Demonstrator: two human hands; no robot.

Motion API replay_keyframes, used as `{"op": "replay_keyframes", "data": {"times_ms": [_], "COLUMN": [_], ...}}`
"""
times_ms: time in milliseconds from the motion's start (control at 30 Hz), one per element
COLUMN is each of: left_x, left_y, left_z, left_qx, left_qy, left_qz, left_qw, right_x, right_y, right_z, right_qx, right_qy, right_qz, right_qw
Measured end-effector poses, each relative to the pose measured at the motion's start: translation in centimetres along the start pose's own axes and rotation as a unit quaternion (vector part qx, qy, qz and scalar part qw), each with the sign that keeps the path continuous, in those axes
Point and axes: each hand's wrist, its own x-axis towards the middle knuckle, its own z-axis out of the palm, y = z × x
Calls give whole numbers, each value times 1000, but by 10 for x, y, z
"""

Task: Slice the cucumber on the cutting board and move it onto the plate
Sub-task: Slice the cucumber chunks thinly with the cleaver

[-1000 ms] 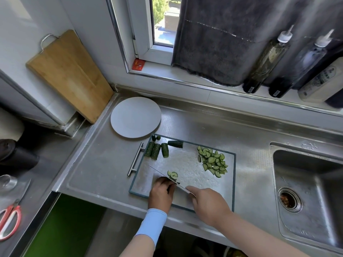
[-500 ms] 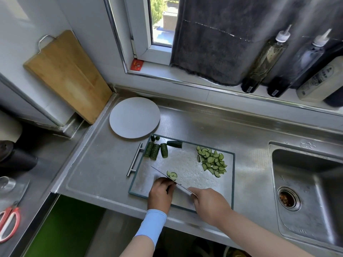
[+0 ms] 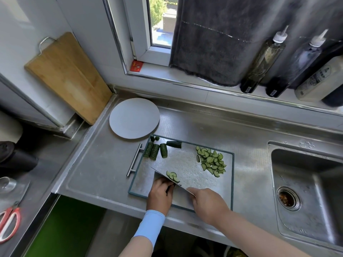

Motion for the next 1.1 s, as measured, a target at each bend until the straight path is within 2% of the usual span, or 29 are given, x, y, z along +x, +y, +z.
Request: {"op": "replay_keyframes", "data": {"times_ms": [367,767,1100], "left_x": [1,-1,-2], "left_y": [4,1,-1], "left_z": [-3,0,2], "left_qx": [30,-5,-4], "left_qy": [-10,-6,-4], "left_qz": [-11,-28,-26], "left_qw": [999,1000,1000], "right_x": [-21,-5,6], "right_y": [5,-3,-15], "right_z": [-4,0,4], "right_qx": [-14,11,-11], "right_qy": [30,-2,14], "right_qz": [-17,9,3], "right_qw": [999,1000,1000]}}
